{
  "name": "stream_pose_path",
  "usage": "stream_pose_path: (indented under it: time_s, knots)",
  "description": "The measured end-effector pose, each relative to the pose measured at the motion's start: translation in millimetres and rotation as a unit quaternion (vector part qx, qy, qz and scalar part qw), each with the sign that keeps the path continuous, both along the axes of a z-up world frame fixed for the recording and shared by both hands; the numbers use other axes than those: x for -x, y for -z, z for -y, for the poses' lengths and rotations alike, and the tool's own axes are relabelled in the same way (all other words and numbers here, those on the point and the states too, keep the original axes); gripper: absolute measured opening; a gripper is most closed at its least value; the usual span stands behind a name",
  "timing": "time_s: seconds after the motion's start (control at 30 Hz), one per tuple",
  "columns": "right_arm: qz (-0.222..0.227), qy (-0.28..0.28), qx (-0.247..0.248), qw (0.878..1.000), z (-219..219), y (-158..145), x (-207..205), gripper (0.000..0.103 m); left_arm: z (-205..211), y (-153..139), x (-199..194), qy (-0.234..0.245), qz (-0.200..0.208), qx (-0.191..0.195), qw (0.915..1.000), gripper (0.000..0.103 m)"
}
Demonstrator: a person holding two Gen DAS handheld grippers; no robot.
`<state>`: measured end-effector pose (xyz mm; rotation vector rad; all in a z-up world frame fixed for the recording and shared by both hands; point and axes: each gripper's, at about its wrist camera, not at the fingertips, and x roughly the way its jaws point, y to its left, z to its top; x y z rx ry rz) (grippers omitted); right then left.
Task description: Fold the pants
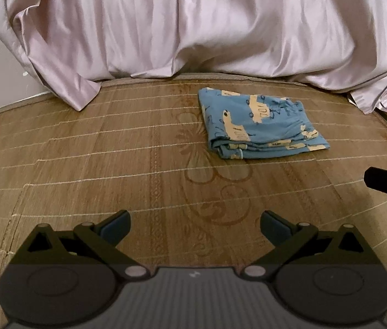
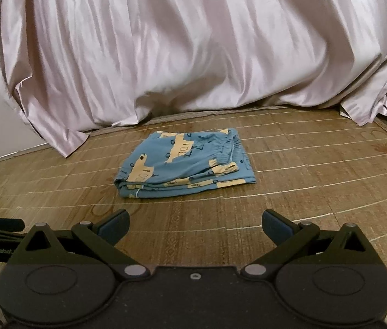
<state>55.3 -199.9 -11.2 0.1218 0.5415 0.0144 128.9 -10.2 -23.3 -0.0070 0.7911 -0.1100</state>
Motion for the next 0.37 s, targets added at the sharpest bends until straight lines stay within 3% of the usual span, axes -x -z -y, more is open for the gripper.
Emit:
stream_pose_path:
  time_s: [0.37]
  knots:
    - [-0.007, -0.004, 0.000, 1.000, -0.7, 1.0, -1.2, 0.102, 1.7, -0.6, 3.7, 0.010, 0.012, -0.007, 0.9999, 0.103]
